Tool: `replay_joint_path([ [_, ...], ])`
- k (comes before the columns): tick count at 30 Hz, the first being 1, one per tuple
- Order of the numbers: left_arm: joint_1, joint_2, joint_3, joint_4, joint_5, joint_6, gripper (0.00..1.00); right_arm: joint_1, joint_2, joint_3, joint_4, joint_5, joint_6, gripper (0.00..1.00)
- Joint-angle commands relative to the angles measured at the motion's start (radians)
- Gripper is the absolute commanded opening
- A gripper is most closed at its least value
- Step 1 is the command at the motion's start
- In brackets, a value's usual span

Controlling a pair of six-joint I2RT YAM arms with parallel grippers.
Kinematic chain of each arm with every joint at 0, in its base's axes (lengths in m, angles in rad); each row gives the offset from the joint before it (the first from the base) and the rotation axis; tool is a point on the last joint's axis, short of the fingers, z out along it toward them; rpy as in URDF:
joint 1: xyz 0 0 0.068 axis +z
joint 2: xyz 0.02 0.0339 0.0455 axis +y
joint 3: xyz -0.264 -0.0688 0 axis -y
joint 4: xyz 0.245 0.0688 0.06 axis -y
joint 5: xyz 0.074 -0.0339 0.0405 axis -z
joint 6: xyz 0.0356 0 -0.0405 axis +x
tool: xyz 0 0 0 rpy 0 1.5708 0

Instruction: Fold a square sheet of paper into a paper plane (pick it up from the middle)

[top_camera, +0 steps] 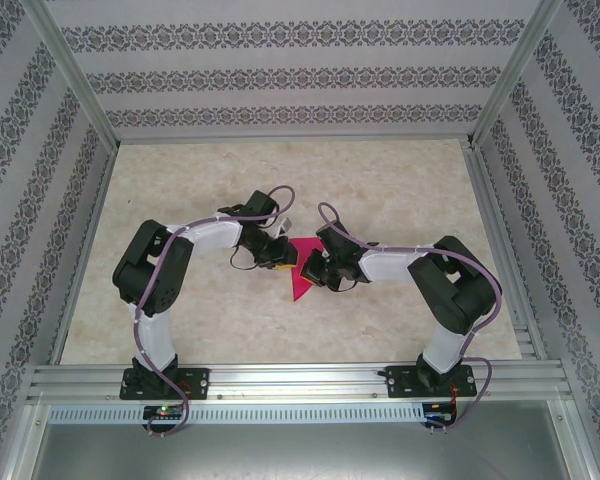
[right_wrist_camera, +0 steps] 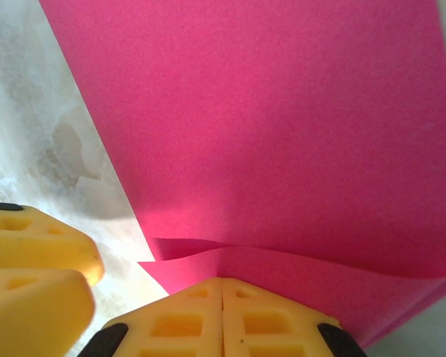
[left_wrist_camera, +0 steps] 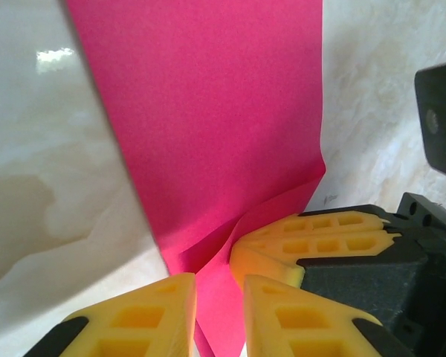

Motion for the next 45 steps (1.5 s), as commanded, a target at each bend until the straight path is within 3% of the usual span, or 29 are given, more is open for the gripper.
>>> replay_joint_path([
  [1,-0.018,0.027,0.016,-0.028,-0.005,0.061,0.23,-0.004,0.025,-0.019,-0.062,0.014,-0.025,0.08],
  [22,-0.032,0.067,0.010,0.016,-0.026,0.118,0.24,-0.009,0.021,-0.021,-0.061,0.003,-0.026,0.07],
  [36,-0.032,0.054,0.003,0.006,-0.055,0.113,0.04,-0.021,-0.052,-0.026,-0.016,-0.023,-0.045,0.09],
  [45,-0.033,0.032,-0.013,-0.001,-0.092,0.107,0.00,-0.039,-0.108,-0.047,0.004,-0.038,-0.074,0.12],
])
